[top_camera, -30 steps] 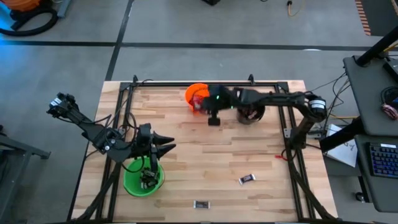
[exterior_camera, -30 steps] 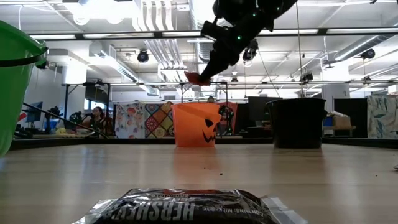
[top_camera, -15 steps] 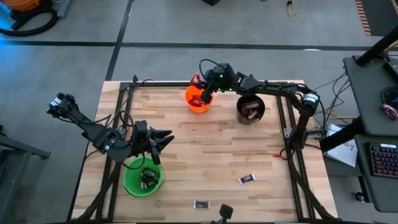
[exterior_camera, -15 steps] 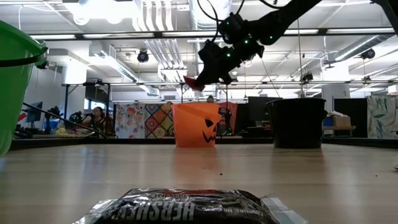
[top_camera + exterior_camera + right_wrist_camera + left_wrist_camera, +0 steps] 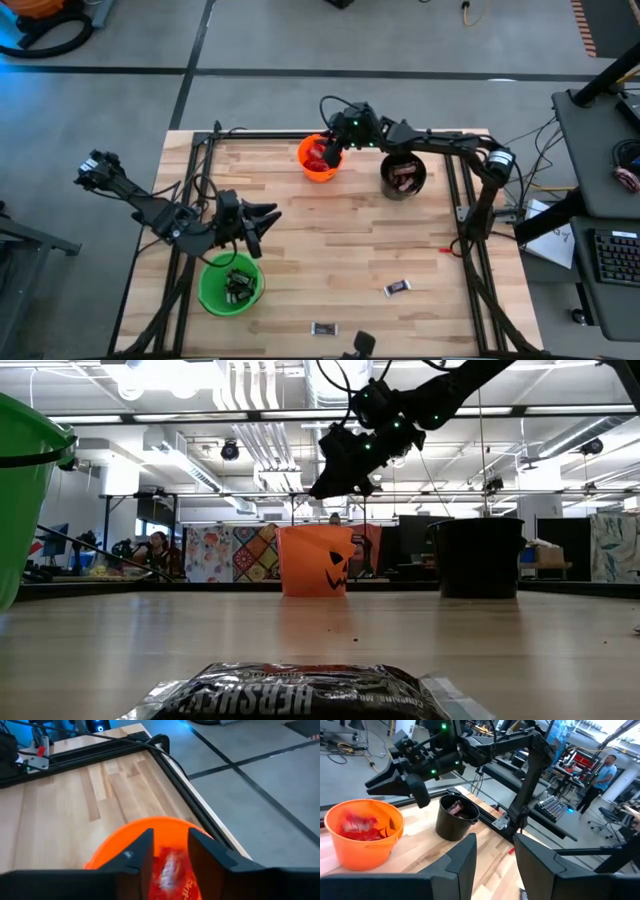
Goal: Sort candy
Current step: Put the red candy into the orange bucket, then put the black chocolate into the green bucket
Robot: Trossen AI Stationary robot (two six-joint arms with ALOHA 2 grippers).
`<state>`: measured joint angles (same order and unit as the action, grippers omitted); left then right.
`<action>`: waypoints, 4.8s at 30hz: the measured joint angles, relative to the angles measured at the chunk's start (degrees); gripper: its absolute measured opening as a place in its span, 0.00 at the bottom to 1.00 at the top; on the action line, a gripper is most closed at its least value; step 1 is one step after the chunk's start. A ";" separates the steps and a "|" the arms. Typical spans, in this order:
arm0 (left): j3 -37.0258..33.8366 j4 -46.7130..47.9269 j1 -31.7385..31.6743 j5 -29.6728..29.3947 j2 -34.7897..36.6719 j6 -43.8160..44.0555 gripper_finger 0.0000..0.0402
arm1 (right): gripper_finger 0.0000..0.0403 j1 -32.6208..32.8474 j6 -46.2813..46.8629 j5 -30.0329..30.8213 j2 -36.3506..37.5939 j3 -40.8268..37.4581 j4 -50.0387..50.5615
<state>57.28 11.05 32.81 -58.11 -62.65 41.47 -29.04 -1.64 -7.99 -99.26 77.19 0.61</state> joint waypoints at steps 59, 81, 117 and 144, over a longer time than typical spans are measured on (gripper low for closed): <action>38.58 25.19 2.35 51.31 -55.89 -13.76 0.29 | 0.52 65.50 58.06 6.55 32.35 -2.43 48.39; 42.48 25.41 3.49 49.58 -65.90 -7.41 0.43 | 0.52 69.95 57.63 13.15 31.74 -2.45 47.94; 42.56 24.53 2.61 47.20 -67.37 -13.03 0.01 | 0.52 69.93 57.04 18.43 31.65 -2.45 47.96; 42.42 38.51 -0.52 22.96 -48.73 -17.26 0.00 | 0.52 69.56 39.44 36.54 25.58 -2.58 36.17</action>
<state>99.70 49.57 32.29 -35.15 -111.39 24.22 40.52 37.80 28.55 -73.68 74.61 36.78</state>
